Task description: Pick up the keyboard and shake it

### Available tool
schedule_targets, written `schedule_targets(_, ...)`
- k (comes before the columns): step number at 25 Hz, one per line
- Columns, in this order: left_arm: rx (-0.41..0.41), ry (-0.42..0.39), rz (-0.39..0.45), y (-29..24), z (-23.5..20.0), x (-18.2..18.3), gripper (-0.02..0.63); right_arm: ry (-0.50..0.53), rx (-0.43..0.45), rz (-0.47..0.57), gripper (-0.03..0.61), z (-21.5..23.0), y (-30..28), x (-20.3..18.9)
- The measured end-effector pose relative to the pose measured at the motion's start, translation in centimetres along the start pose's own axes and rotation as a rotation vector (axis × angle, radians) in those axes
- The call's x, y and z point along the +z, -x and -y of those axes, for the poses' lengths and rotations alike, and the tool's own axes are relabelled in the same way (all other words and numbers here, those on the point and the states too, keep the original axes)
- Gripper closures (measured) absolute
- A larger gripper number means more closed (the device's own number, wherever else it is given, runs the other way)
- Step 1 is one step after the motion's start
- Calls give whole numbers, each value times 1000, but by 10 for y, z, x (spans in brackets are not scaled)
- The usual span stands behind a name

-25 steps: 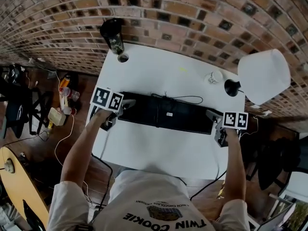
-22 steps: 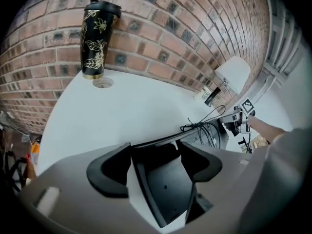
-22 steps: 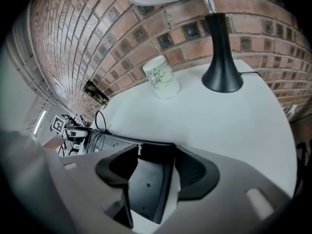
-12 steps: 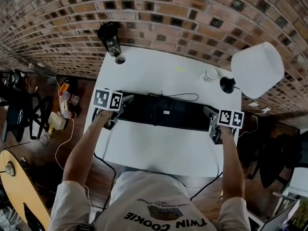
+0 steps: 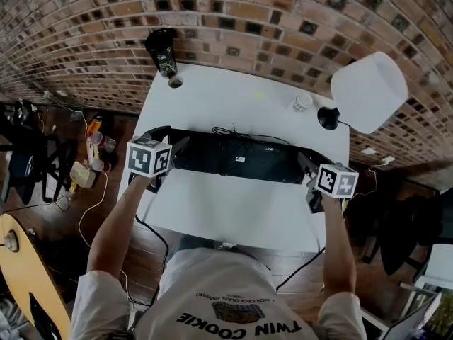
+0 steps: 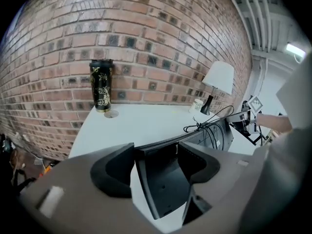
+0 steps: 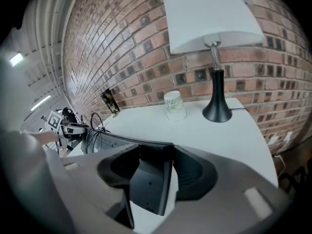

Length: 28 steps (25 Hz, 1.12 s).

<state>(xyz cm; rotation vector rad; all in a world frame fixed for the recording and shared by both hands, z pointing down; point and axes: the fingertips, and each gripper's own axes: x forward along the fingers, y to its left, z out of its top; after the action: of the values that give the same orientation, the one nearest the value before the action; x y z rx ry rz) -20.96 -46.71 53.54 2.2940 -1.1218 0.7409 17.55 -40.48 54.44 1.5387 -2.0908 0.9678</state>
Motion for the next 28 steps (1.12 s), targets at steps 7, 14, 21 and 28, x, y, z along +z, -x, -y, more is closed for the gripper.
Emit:
schedule_targets(7, 65, -100, 56, 36, 18, -5, 325, 111, -1, 83, 360, -16, 30, -3)
schedule_targets(14, 137, -183, 82, 64, 34, -13, 324, 208, -24, 122, 364, -29, 58, -12)
schedule_targets(21, 225, -267, 86, 89, 52, -30, 330, 316, -70, 154, 365, -40, 84, -29)
schedule_targets(28, 300, -342, 46, 111, 67, -50, 347, 428, -125, 162, 368, -47, 102, -48)
